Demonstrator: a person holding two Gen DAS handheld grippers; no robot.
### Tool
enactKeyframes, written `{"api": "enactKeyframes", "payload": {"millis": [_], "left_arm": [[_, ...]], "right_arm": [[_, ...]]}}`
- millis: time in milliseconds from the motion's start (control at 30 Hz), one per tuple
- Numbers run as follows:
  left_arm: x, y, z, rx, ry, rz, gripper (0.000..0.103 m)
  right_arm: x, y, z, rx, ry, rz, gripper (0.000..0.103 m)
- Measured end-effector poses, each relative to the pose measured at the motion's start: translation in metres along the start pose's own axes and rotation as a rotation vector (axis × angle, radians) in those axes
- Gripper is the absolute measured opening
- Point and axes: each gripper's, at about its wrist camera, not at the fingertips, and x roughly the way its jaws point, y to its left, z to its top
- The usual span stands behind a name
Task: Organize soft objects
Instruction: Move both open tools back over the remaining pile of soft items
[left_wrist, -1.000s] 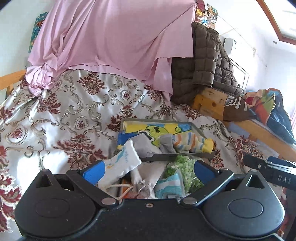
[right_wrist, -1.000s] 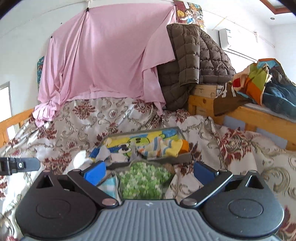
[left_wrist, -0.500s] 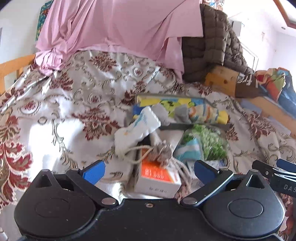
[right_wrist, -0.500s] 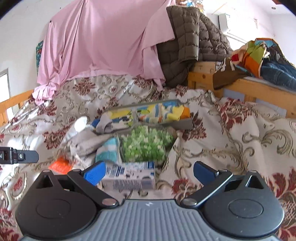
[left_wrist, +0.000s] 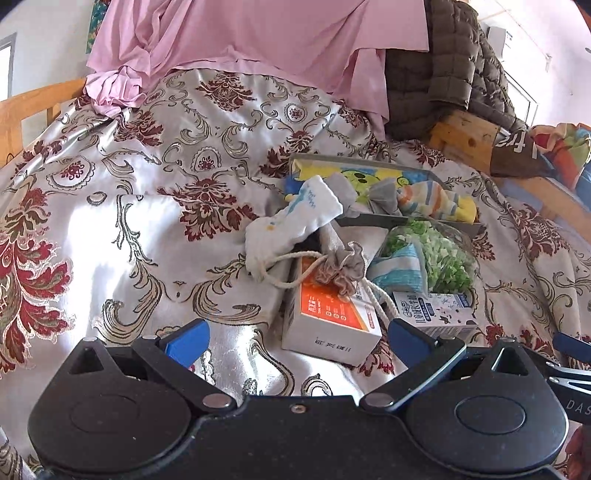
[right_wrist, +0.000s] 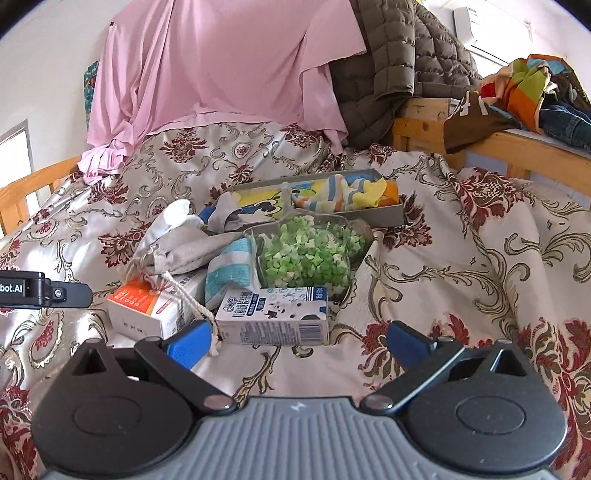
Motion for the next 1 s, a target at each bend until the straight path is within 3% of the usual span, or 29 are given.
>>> {"api": "enactKeyframes", "payload": {"millis": [600, 1000], "left_arm": [[0.005, -0.001, -0.002, 0.006, 0.022, 0.027, 0.102], [0.011, -0.015, -0.002, 0.066, 0.01, 0.03, 0.102]], "right_arm": [[0.008, 0.003, -0.003, -0.002, 0.032, 0.034, 0.103], [0.022, 0.009, 0.004, -0.023, 0.011, 0.07, 0.103]]}}
